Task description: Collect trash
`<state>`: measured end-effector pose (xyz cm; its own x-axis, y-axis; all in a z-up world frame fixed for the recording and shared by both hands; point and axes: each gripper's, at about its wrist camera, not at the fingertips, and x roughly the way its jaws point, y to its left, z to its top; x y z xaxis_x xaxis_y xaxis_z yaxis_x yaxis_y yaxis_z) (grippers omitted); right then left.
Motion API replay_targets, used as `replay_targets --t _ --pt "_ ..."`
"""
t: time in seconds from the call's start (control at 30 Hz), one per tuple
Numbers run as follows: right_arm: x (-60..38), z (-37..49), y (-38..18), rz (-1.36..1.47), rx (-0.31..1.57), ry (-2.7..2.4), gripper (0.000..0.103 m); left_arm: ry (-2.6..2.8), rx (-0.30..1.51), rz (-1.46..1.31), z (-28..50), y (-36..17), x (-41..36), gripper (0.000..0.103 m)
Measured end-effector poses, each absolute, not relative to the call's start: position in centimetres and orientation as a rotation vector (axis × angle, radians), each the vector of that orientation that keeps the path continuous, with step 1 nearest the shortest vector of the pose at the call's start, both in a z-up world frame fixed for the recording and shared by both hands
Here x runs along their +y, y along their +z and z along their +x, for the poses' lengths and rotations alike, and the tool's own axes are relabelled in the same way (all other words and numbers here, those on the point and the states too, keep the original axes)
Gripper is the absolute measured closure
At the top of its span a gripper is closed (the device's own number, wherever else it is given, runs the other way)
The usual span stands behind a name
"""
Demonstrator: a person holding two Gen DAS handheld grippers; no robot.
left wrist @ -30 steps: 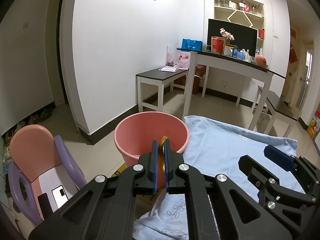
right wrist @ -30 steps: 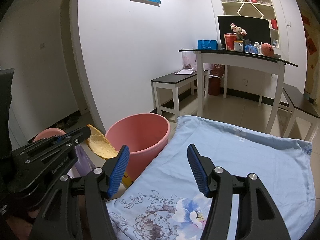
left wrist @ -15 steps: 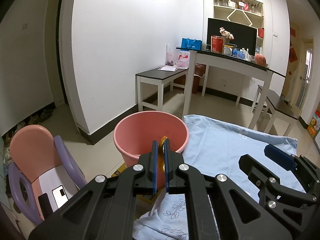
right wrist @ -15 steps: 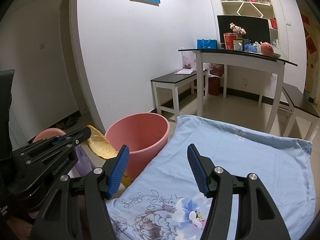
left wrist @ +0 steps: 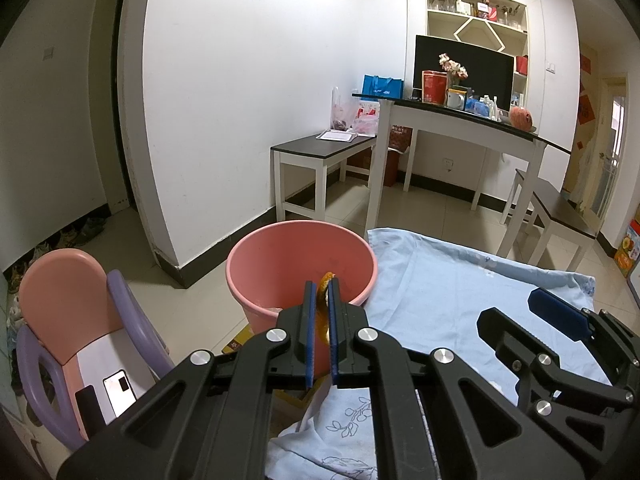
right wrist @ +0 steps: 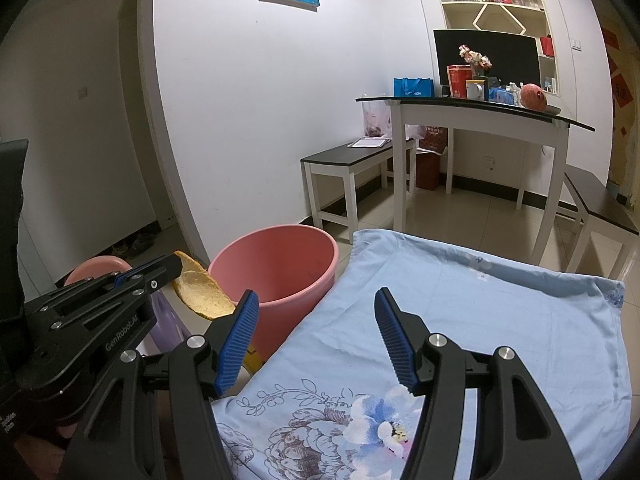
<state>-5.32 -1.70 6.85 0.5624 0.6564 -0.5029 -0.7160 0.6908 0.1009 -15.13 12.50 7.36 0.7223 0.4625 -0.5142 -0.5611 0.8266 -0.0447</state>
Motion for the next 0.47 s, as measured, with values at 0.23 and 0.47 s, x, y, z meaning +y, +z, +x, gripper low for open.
replay_targets --t 0.23,0.47 --pt "-1.90 -5.17 6.52 -0.116 0.544 0.807 0.043 0.574 0.519 -0.191 -14.73 6.97 12.45 0.098" --pt "-1.96 -5.15 6.53 -0.115 0.545 0.808 0.043 0.572 0.529 -0.187 -14.40 6.82 12.41 0.098"
